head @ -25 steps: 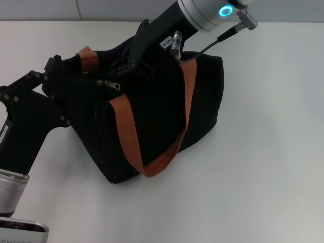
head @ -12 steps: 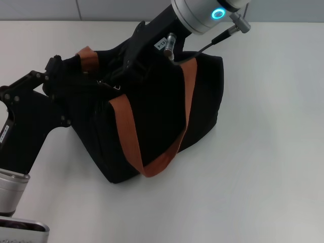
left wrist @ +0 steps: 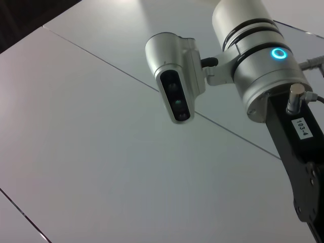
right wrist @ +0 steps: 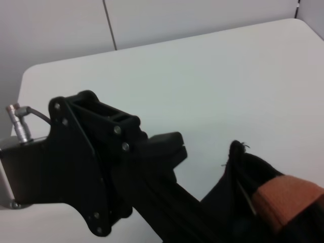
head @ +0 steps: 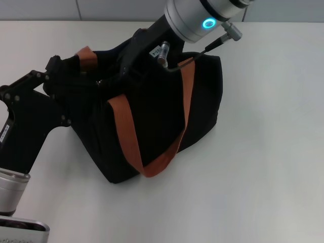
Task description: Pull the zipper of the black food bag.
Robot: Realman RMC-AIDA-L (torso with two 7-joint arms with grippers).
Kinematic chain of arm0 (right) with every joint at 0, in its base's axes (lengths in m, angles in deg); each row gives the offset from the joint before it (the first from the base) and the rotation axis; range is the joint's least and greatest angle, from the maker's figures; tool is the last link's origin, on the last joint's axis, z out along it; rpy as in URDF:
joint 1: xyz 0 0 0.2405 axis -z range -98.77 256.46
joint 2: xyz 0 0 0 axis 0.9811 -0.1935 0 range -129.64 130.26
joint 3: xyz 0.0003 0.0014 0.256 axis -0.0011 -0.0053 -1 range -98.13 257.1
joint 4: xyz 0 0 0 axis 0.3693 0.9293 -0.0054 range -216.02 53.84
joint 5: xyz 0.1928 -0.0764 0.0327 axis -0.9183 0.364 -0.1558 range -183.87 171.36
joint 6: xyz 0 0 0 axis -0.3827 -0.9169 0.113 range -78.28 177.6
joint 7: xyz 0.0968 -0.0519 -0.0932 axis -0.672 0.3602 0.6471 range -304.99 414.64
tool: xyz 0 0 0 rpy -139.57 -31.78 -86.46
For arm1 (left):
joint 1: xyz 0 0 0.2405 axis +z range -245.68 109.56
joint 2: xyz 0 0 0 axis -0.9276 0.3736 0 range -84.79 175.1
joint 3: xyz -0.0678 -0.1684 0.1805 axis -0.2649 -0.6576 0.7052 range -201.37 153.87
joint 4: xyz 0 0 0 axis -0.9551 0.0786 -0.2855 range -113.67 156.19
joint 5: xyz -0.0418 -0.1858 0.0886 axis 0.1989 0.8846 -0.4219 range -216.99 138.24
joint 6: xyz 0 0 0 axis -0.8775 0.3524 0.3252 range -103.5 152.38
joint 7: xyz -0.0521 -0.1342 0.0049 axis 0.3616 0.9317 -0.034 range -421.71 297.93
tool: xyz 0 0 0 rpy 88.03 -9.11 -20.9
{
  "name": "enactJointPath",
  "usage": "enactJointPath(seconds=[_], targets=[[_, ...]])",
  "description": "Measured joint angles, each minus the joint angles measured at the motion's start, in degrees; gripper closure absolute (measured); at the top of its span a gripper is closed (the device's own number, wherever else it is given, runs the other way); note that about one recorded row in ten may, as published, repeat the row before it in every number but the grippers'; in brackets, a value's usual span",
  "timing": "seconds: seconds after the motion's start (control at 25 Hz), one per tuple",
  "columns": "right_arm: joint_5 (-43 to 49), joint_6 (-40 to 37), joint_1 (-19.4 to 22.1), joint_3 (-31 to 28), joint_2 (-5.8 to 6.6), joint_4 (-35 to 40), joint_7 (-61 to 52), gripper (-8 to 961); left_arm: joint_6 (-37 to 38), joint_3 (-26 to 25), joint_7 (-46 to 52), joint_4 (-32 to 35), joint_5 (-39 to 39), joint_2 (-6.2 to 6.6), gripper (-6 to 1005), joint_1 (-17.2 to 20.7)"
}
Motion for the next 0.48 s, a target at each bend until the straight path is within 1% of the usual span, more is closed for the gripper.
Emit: enactJointPath(seconds=[0.36,0.48], targets=[[-1.0,3.0,-0.7,3.3,0.00,-2.0,1.0,656,-0.2,0.0,0.0,-0.6,0.0,0.00,921,0.2],[-1.0,3.1,-0.7,3.7,0.00,-1.8,2.0,696,-0.2,0.0,0.0,-0.6,0.0,0.00,920,0.2]])
